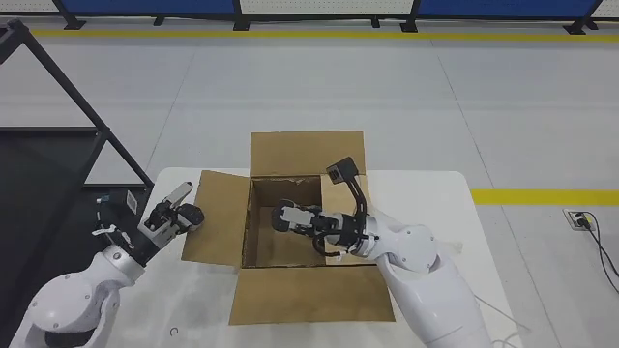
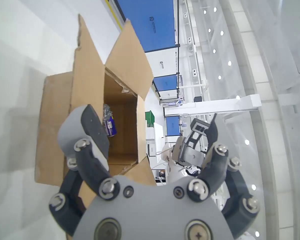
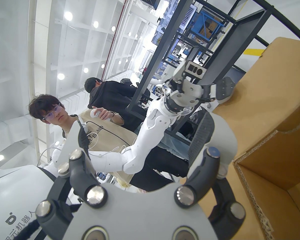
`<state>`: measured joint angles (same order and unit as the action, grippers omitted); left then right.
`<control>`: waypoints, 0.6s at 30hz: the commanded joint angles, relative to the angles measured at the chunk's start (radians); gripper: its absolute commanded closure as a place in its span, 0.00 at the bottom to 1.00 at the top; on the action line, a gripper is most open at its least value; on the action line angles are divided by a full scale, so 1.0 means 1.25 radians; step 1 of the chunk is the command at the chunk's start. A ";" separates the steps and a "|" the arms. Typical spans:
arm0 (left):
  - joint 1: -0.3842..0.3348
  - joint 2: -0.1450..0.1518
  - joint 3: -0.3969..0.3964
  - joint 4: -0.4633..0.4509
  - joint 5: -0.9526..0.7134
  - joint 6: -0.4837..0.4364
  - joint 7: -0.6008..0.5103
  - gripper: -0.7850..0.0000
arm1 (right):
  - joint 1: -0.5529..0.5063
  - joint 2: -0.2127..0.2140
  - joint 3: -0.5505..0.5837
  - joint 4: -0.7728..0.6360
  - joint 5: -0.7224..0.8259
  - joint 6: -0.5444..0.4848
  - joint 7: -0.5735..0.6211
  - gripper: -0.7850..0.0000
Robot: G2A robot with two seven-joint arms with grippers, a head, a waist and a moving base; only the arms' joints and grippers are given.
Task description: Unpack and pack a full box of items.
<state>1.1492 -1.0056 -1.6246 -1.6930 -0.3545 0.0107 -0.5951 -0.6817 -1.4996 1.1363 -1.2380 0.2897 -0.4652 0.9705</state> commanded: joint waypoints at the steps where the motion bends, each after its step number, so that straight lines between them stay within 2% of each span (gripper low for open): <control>1: 0.004 0.001 -0.013 -0.031 -0.004 -0.002 -0.007 0.00 | -0.006 0.003 0.007 -0.002 -0.013 0.010 -0.025 0.00; 5: 0.001 0.005 -0.031 -0.080 -0.039 0.010 -0.058 0.00 | -0.024 0.008 0.023 -0.020 -0.024 0.024 -0.060 0.00; 9: -0.037 0.009 -0.014 -0.101 -0.039 0.037 -0.126 0.00 | -0.054 0.017 0.051 -0.046 -0.038 0.030 -0.099 0.00; 13: -0.109 0.009 0.062 -0.079 0.002 0.064 -0.180 0.00 | -0.104 0.029 0.092 -0.095 -0.056 0.030 -0.121 0.00; 18: -0.224 -0.001 0.183 -0.018 -0.007 0.104 -0.250 0.00 | -0.193 0.047 0.157 -0.174 -0.073 0.034 -0.158 0.00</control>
<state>0.8988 -1.0041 -1.4304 -1.7319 -0.3555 0.1285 -0.8933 -0.9015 -1.4445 1.3183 -1.4396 0.1992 -0.4221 0.7800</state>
